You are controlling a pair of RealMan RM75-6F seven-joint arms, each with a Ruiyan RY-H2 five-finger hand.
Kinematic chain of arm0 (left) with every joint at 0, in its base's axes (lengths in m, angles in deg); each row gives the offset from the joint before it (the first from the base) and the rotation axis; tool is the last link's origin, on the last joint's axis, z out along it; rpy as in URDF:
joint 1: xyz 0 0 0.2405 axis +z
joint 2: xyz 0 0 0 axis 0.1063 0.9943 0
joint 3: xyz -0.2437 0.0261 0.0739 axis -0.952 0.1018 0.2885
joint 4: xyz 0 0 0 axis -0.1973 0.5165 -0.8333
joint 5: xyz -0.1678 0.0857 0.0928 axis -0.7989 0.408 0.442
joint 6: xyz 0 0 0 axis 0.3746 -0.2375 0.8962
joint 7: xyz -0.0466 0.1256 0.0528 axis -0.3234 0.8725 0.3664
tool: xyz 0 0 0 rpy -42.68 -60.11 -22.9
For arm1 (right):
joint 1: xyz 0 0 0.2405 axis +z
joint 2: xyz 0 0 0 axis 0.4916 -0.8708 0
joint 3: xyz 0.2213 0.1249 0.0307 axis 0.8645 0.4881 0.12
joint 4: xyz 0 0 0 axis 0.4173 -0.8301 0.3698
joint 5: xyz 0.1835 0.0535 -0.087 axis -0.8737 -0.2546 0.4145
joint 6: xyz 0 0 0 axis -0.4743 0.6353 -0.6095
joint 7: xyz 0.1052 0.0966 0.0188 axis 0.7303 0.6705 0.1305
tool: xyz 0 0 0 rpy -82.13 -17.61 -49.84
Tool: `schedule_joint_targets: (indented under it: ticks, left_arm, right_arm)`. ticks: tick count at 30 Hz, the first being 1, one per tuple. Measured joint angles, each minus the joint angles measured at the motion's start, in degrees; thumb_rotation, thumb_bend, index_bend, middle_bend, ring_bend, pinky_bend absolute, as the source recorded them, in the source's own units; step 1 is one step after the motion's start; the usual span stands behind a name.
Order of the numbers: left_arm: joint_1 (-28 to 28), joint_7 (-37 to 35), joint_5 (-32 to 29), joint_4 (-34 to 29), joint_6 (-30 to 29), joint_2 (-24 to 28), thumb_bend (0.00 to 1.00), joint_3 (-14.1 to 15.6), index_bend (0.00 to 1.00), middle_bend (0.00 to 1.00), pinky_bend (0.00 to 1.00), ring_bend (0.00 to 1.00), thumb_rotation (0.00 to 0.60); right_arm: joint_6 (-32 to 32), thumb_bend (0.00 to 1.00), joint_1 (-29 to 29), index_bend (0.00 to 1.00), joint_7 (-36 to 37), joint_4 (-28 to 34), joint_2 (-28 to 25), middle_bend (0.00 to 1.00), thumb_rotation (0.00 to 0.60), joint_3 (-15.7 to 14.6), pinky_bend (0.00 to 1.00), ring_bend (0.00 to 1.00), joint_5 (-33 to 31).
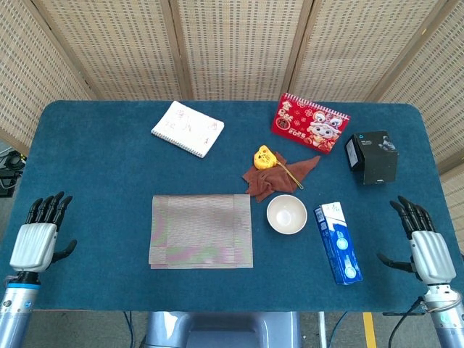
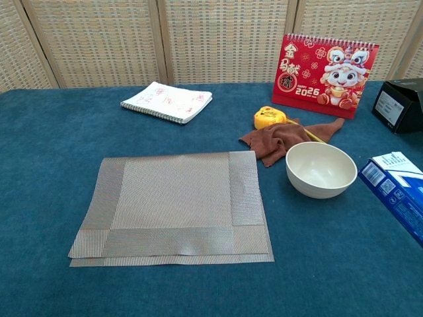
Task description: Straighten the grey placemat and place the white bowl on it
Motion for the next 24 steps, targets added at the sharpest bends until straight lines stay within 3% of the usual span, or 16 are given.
schedule_joint_targets:
  ticks: [6, 17, 24]
  left_arm:
    - [-1.01, 1.31, 3.04, 2.07, 1.86, -3.23, 0.14, 1.72, 0.2, 0.0, 0.0, 0.0, 0.6]
    - [-3.54, 5.22, 5.57, 3.22, 6.42, -8.88, 0.14, 3.48, 0.1, 0.0, 0.0, 0.0, 0.6]
    - [-5.58, 12.05, 2.79, 2.0, 10.59, -13.27, 0.14, 2.69, 0.03, 0.0, 0.0, 0.0, 0.6]
  right_arm:
    - [-0.17, 0.13, -0.02, 0.09, 1.15, -0.05, -0.32, 0.0, 0.6, 0.0, 0.0, 0.0, -0.06]
    - [-0.4, 0.13, 0.12, 0.09, 1.49, -0.1, -0.27, 0.0, 0.6, -0.29, 0.0, 0.0, 0.45]
    - [-0.07, 0.13, 0.09, 0.09, 2.4, -0.11, -0.39, 0.0, 0.6, -0.28, 0.0, 0.0, 0.77]
